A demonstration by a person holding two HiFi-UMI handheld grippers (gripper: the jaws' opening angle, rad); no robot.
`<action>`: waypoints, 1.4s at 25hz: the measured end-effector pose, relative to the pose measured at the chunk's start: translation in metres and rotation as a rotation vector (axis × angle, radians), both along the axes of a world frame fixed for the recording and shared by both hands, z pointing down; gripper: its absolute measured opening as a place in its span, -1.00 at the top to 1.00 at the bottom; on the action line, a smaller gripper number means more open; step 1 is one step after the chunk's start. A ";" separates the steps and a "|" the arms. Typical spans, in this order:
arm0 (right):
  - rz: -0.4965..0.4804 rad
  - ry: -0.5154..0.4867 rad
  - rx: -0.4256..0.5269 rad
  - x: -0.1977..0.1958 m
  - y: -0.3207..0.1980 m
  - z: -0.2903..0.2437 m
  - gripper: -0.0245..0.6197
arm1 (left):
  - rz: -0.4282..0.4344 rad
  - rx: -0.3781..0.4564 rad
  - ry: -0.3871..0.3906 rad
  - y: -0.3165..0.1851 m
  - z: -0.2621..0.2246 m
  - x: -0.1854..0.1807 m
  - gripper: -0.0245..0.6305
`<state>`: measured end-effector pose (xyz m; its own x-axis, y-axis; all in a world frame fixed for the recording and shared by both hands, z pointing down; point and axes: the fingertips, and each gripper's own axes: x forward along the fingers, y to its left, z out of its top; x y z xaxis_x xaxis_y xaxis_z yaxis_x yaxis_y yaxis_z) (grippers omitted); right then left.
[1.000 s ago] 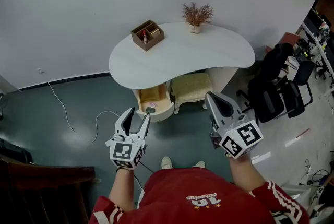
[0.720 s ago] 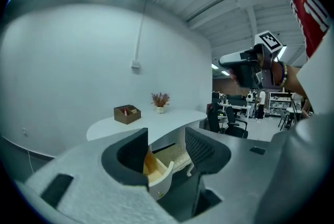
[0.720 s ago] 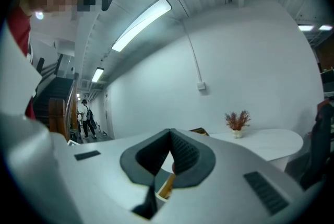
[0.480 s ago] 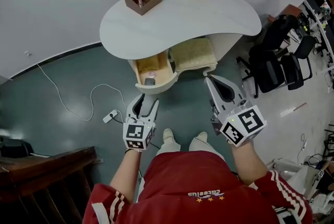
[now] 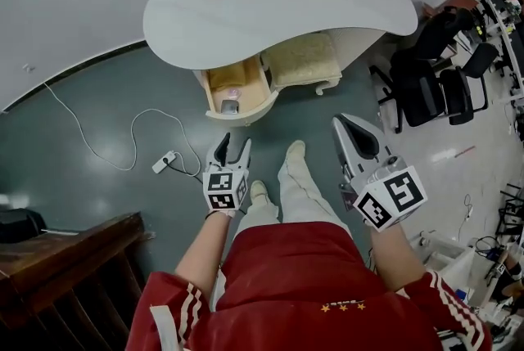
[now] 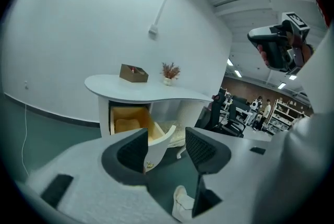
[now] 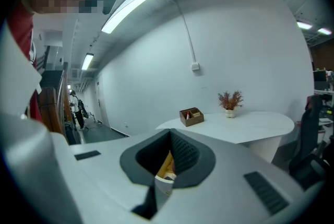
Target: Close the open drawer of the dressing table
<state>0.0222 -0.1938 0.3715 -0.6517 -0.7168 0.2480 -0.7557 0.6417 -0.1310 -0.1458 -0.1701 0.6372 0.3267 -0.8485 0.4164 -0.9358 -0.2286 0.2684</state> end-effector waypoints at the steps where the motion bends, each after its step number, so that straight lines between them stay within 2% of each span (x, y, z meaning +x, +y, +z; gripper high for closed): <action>1: -0.002 0.002 -0.005 0.001 -0.002 0.004 0.91 | -0.007 -0.011 -0.006 -0.003 0.009 0.000 0.25; 8: -0.027 0.013 -0.023 -0.001 -0.025 0.025 0.91 | -0.087 -0.080 -0.020 -0.024 0.067 -0.001 0.22; 16: -0.130 0.043 -0.032 -0.027 -0.059 0.061 0.91 | -0.129 -0.179 -0.040 -0.041 0.130 0.008 0.19; 23: -0.150 0.049 -0.099 -0.035 -0.074 0.096 0.91 | -0.200 -0.273 0.005 -0.053 0.194 0.012 0.19; 31: -0.167 0.061 -0.148 -0.030 -0.081 0.123 0.91 | -0.278 -0.359 0.035 -0.063 0.237 0.015 0.20; 32: -0.166 0.062 -0.152 -0.029 -0.082 0.125 0.91 | -0.284 -0.363 0.023 -0.064 0.239 0.015 0.25; 34: -0.164 0.066 -0.157 -0.028 -0.084 0.127 0.91 | -0.278 -0.364 -0.016 -0.064 0.242 0.016 0.58; 35: -0.163 0.068 -0.158 -0.028 -0.084 0.128 0.91 | -0.275 -0.362 -0.029 -0.064 0.242 0.016 0.58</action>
